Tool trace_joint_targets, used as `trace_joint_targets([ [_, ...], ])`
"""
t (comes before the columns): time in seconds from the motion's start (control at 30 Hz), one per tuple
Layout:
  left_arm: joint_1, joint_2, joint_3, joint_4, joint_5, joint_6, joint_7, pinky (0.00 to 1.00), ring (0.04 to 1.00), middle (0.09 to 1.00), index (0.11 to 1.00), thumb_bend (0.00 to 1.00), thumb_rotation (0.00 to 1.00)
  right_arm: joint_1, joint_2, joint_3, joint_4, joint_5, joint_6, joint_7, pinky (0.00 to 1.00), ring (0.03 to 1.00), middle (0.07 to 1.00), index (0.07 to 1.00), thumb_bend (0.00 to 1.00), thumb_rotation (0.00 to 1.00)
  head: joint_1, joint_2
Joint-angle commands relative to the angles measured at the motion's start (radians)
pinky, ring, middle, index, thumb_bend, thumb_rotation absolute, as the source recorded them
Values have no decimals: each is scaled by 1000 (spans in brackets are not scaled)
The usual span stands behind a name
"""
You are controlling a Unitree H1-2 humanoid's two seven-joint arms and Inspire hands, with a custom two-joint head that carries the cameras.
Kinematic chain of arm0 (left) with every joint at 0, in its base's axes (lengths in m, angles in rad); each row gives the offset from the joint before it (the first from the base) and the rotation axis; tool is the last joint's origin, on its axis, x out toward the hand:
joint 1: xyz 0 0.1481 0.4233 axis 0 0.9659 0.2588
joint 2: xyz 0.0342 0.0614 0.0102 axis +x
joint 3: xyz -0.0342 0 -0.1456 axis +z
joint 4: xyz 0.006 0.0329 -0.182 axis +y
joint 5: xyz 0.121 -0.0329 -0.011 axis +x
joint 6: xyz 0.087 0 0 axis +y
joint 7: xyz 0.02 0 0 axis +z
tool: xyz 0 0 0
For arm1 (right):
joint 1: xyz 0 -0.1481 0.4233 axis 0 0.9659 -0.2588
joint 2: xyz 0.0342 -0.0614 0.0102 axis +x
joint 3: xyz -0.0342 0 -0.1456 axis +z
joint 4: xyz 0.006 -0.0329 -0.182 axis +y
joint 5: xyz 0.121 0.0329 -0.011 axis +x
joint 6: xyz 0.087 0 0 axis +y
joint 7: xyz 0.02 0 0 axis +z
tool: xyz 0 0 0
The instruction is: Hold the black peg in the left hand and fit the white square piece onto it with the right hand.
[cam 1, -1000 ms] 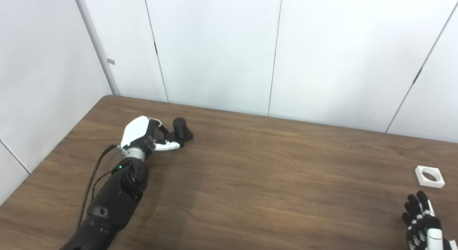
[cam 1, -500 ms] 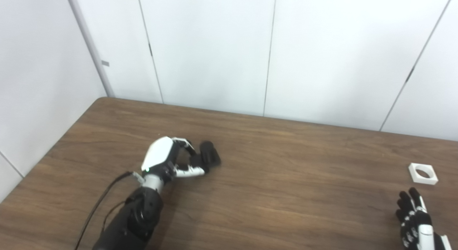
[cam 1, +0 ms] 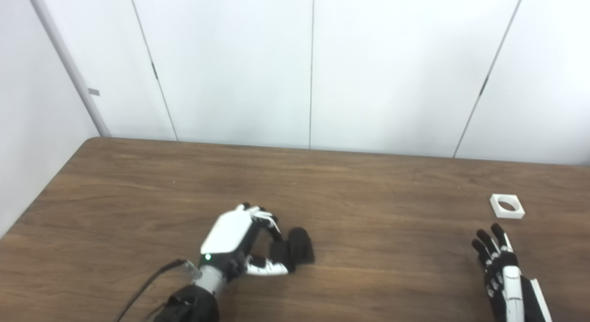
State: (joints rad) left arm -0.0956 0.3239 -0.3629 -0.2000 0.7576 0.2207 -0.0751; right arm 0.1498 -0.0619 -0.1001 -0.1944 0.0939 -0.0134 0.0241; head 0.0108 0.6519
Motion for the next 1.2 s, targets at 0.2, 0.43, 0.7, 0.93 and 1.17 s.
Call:
trace_joint_targets([
  [0.2,42,3,-20,-107,52,-28,-79,1000,897,787,488,513,52,4,27,33,-16,-19,21,-21,961,906,930,966,499,976,-38,34],
  [0.43,77,-11,-44,-138,83,-45,-113,1000,903,794,488,513,53,0,28,48,-40,-27,48,-33,955,905,926,965,501,974,-64,61],
  [0.7,84,-32,-59,-130,108,-63,-120,1000,911,799,488,513,52,-5,21,55,-68,-47,67,-49,951,896,910,936,507,860,-91,87],
  [0.93,84,-43,-63,-110,121,-77,-117,1000,911,802,489,513,53,-19,10,46,-96,-112,87,-81,868,881,865,805,607,474,-114,102],
  [1.17,79,-46,-54,-96,121,-85,-114,1000,907,796,489,513,52,-56,-24,12,-151,-179,162,-91,841,850,826,721,696,220,-180,117],
])
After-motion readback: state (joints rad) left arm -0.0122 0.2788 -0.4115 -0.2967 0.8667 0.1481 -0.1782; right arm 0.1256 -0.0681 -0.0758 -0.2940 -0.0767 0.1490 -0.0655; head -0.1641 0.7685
